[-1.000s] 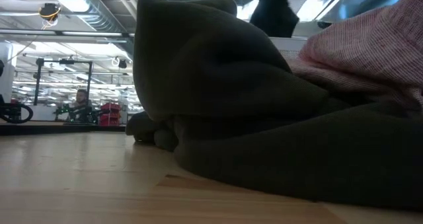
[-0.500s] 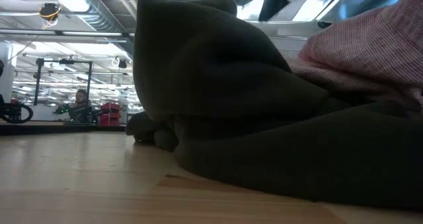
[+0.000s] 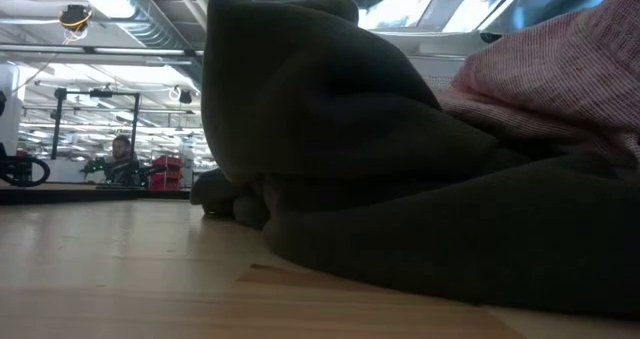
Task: Sort clothes
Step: Put the pink shirt into the white laundry bin
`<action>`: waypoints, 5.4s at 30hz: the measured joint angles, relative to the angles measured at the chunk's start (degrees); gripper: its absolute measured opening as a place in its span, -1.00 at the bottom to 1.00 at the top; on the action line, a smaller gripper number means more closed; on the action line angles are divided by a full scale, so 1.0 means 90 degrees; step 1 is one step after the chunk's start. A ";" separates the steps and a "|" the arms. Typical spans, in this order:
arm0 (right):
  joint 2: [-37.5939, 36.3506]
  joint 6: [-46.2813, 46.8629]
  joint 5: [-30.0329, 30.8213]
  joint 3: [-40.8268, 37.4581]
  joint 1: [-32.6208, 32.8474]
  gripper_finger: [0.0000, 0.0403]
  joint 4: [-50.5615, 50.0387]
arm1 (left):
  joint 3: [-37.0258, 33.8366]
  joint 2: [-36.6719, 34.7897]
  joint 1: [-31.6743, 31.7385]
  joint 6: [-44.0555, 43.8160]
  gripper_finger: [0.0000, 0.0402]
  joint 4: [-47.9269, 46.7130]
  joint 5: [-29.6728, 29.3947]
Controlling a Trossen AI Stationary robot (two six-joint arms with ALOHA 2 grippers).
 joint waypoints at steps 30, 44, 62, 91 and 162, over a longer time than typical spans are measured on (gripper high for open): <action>0.1807 0.1456 -0.0006 -0.1751 0.2574 0.06 0.3205 | 0.0000 -0.0001 -0.0002 -0.0389 -0.92 -0.0128 0.0005; 0.2213 0.2906 0.0795 -0.1630 0.2759 0.06 -0.0173 | 0.0000 -0.0001 -0.0004 -0.0799 -0.92 -0.0690 0.0102; 0.2398 0.2492 0.0539 -0.3084 0.1962 0.06 0.1463 | 0.0000 -0.0001 -0.0002 -0.0755 -0.92 -0.0777 0.0712; 0.0431 0.2490 0.1704 -0.2064 0.2172 -0.87 0.1498 | 0.0000 0.0000 -0.0002 -0.0957 -0.92 -0.0917 0.0712; 0.0860 -0.4952 0.1283 0.1665 -0.4320 -0.86 0.3579 | 0.0000 -0.0001 0.0005 0.2956 -0.92 0.0060 0.0709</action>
